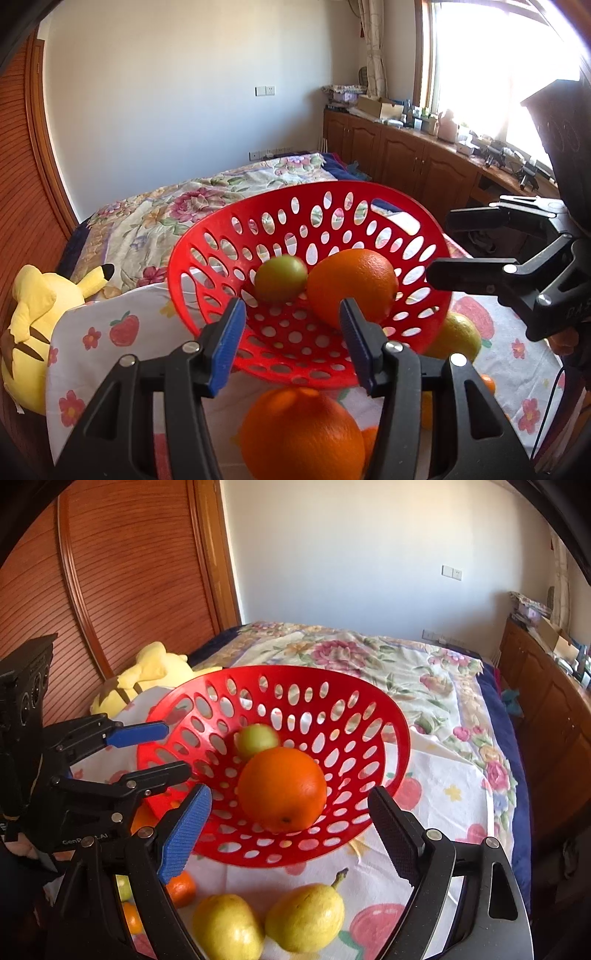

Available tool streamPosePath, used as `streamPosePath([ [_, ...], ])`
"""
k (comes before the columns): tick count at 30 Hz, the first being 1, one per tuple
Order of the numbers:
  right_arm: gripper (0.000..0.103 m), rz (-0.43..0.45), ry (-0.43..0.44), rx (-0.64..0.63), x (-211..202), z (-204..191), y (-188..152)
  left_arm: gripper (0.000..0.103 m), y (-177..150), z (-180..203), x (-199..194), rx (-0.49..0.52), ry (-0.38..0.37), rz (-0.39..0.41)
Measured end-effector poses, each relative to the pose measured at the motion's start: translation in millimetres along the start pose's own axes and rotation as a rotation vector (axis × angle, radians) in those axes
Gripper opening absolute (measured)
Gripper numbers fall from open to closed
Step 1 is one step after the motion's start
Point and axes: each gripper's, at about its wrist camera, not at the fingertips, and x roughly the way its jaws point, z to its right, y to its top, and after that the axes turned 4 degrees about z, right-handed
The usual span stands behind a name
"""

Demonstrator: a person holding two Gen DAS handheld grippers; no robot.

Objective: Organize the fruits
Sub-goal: 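Open the right tool to drop the orange and the left tool to drop the apple into the basket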

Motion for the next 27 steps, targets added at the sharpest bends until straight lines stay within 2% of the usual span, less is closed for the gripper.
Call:
streamPosePath([
  [12,0.089,0.086,-0.033,0.034,-45.9,-26.3,-43.3,0.063,-32.3,0.7,-64.0,-0.024,0.004,0.065],
  [17,0.089,0.099,-0.039,0.043,-60.4,-37.0,-66.9,0.067,-56.3,1.0,-84.6,-0.045,0.012,0.065],
  [27,0.089,0.101,-0.042,0.085,-78.5,-53.7,-109.0,0.067,-102.3,4.4,-99.7,-0.059,0.015,0.036],
])
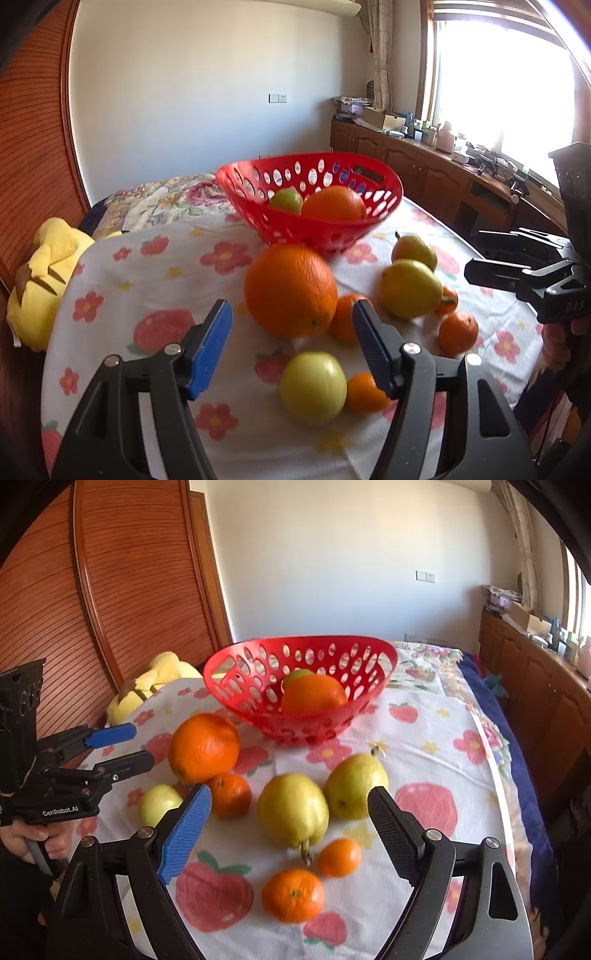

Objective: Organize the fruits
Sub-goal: 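Grasp the yellow-green apple with the left tool while the right tool grasps a small tangerine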

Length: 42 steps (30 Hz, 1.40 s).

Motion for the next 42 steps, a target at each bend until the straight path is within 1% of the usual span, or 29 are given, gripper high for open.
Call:
streamPosePath([
  [5,0.087,-0.012,-0.013,0.002,0.8,-1.4,-18.0,0.068,-19.7,2.9,-0.1,-0.004,0.01,-0.013],
  [10,0.086,-0.018,-0.012,0.019,4.8,-0.1,-35.7,0.068,-35.1,3.1,6.9,-0.034,-0.007,-0.036],
  [13,0.086,-0.023,-0.019,0.028,7.0,1.9,-44.5,0.068,-41.3,5.2,7.6,-0.029,-0.008,-0.031],
  [19,0.082,-0.051,-0.031,0.038,12.4,6.1,-61.1,0.068,-48.9,4.9,11.6,-0.035,0.004,-0.037],
  [27,0.079,-0.059,-0.037,0.053,12.8,7.3,-69.0,0.068,-52.7,5.9,13.2,-0.024,0.007,-0.034],
  [29,0.077,-0.064,-0.039,0.046,14.2,5.7,-69.9,0.068,-53.2,6.1,13.6,-0.022,0.007,-0.036],
  [31,0.074,-0.08,-0.046,0.041,17.4,4.6,-71.8,0.068,-53.7,6.2,13.8,-0.023,0.008,-0.034],
  [35,0.071,-0.085,-0.06,0.032,20.5,3.6,-77.0,0.068,-54.0,6.3,14.1,-0.024,0.006,-0.036],
  [36,0.066,-0.086,-0.066,0.032,21.2,3.9,-79.0,0.068,-54.1,6.1,14.8,-0.026,0.004,-0.037],
  [38,0.065,-0.071,-0.066,0.042,19.6,5.5,-80.4,0.068,-54.6,6.2,15.3,-0.027,0.003,-0.039],
  [40,0.058,-0.068,-0.058,0.043,19.9,5.5,-80.1,0.068,-54.6,6.2,15.9,-0.027,0.002,-0.04],
  [42,0.057,-0.07,-0.049,0.035,20.6,3.8,-80.3,0.068,-55.3,6.0,15.9,-0.026,0.002,-0.039],
])
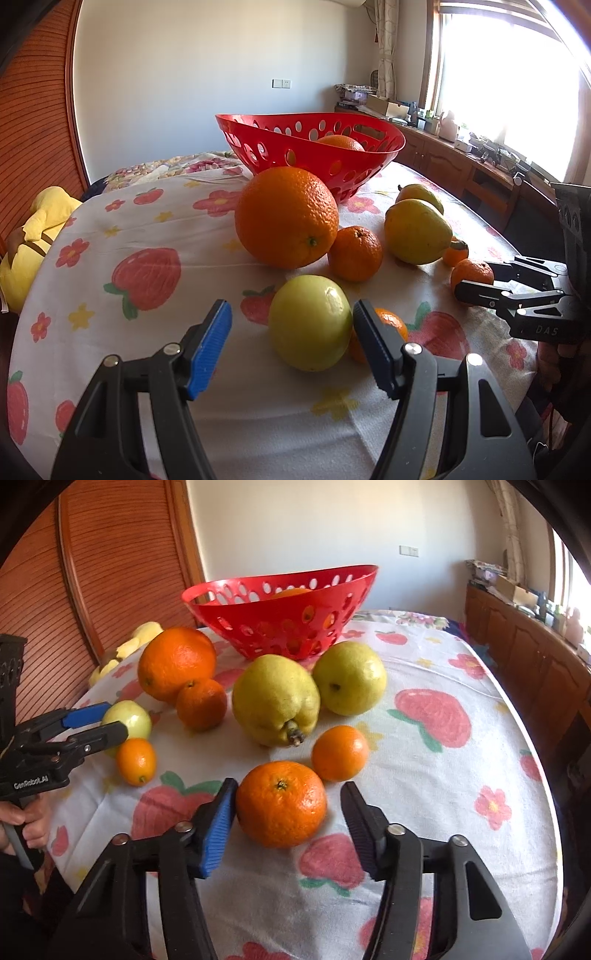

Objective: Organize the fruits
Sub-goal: 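Grasp the yellow-green apple with the left tool while the right tool grasps a small tangerine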

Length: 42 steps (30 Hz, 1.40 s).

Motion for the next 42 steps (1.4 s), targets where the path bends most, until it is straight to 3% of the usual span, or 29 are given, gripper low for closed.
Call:
streamPosePath([
  [21,0.055,-0.022,0.019,0.011,5.2,-0.3,0.0,0.069,-0.7,-2.4,4.4,-0.035,-0.024,-0.023],
  [28,0.055,-0.022,0.018,0.011,5.1,-0.4,-0.2,0.048,1.5,0.5,3.1,-0.045,-0.071,-0.03],
  [39,0.055,-0.021,0.019,0.012,4.7,-0.5,-0.5,0.048,4.5,0.6,-2.1,-0.024,-0.052,-0.06],
  [42,0.055,-0.021,0.018,0.012,4.5,-0.4,-0.6,0.053,5.8,1.6,0.8,-0.017,-0.039,-0.066],
])
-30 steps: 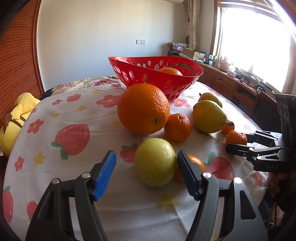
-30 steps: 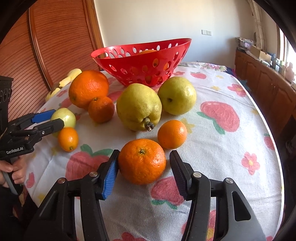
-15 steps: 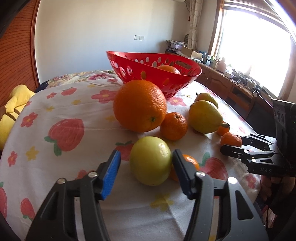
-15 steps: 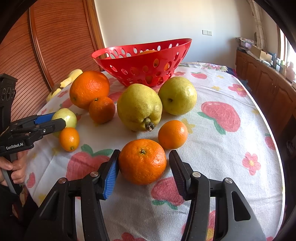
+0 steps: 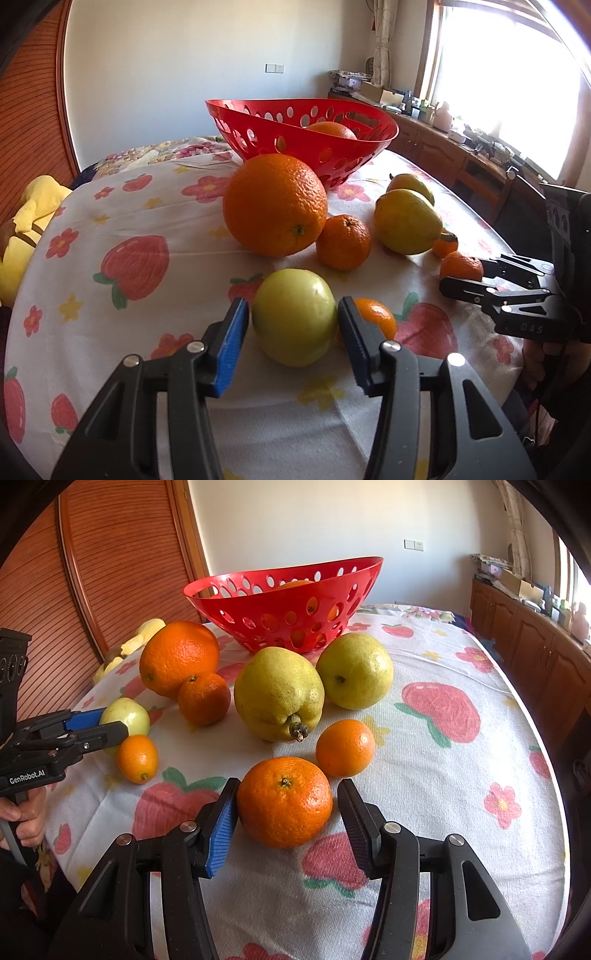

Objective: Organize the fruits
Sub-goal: 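Grasp the yellow-green apple with the left tool while the right tool grasps a small tangerine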

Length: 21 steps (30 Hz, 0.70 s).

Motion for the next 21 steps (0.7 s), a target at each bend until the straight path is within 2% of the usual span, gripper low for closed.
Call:
streamPosePath([
  [9,0.055,0.003,0.008,0.004,0.4,-0.4,0.8,0.055,0.4,-0.8,16.2,0.003,-0.031,-0.069],
  [14,0.054,0.004,0.009,0.003,-0.4,-0.3,0.6,0.048,-3.5,2.2,17.1,0.015,-0.011,-0.059],
  [21,0.054,0.005,0.008,0.004,-0.7,-0.3,0.0,0.048,-4.4,-0.5,15.1,0.009,-0.012,-0.049],
])
